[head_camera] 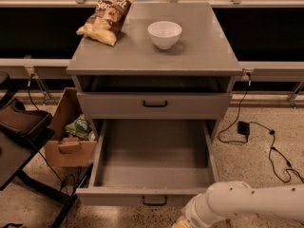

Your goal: Close middle drawer

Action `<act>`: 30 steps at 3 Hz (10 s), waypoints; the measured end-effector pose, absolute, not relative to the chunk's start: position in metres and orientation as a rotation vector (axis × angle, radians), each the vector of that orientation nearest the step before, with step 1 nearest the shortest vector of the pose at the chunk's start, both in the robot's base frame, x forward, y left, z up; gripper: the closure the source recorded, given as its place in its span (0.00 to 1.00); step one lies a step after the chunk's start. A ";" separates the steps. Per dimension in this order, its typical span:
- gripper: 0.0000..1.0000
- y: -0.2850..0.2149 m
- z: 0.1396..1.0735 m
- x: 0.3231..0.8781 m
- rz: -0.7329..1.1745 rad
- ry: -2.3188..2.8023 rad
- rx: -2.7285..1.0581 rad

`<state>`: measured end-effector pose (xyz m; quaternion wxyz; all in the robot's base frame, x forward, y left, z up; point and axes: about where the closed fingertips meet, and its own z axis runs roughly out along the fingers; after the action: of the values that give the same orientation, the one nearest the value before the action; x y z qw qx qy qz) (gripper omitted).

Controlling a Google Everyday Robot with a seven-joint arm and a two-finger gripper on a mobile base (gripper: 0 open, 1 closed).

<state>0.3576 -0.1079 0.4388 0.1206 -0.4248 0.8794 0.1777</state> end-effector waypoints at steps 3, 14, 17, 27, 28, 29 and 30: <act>1.00 -0.101 0.318 0.389 0.563 2.543 -0.982; 1.00 -0.044 0.375 0.625 0.315 2.205 -1.627; 1.00 -0.020 0.388 0.670 0.284 2.159 -1.743; 1.00 -0.017 0.460 0.602 -0.001 2.181 -2.039; 1.00 -0.011 0.507 0.538 -0.124 2.255 -2.201; 1.00 -0.044 0.567 0.469 -0.236 2.448 -2.194; 1.00 -0.105 0.634 0.443 -0.344 2.663 -1.898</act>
Offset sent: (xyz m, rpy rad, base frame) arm 0.0137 0.0009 -0.1430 0.1114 -0.0334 -0.2214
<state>0.4429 -0.1052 0.6338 -0.0732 -0.5757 0.8077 -0.1045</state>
